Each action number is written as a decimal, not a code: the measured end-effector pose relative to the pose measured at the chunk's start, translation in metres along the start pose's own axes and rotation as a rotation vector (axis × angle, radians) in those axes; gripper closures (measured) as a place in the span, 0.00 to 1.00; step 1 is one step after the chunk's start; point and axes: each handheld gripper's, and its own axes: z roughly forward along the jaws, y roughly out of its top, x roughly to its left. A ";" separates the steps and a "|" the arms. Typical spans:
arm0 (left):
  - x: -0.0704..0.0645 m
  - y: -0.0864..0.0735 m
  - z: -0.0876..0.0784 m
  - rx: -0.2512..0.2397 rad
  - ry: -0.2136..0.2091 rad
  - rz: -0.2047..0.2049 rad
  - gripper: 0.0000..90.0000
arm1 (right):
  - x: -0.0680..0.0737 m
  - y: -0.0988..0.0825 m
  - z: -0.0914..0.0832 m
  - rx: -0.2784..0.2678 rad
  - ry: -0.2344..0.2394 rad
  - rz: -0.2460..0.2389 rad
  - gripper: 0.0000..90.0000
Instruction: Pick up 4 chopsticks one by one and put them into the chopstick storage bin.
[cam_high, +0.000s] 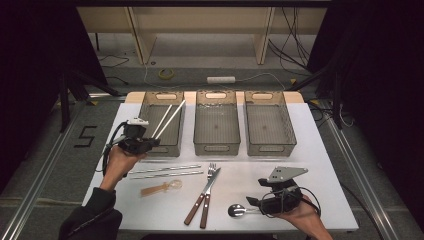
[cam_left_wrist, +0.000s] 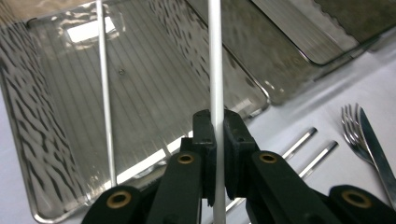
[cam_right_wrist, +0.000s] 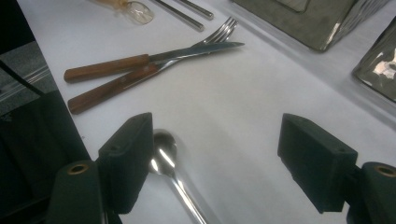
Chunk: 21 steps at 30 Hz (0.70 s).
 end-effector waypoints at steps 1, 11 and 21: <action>0.001 0.001 0.001 0.001 0.006 -0.002 0.94 | 0.000 -0.001 0.000 0.000 0.000 -0.003 0.31; 0.018 0.017 0.014 -0.003 0.043 -0.049 0.94 | 0.004 -0.003 -0.001 -0.002 0.009 -0.009 0.31; 0.030 0.026 0.026 0.009 0.076 -0.081 0.94 | 0.008 -0.004 -0.001 -0.006 0.018 -0.017 0.31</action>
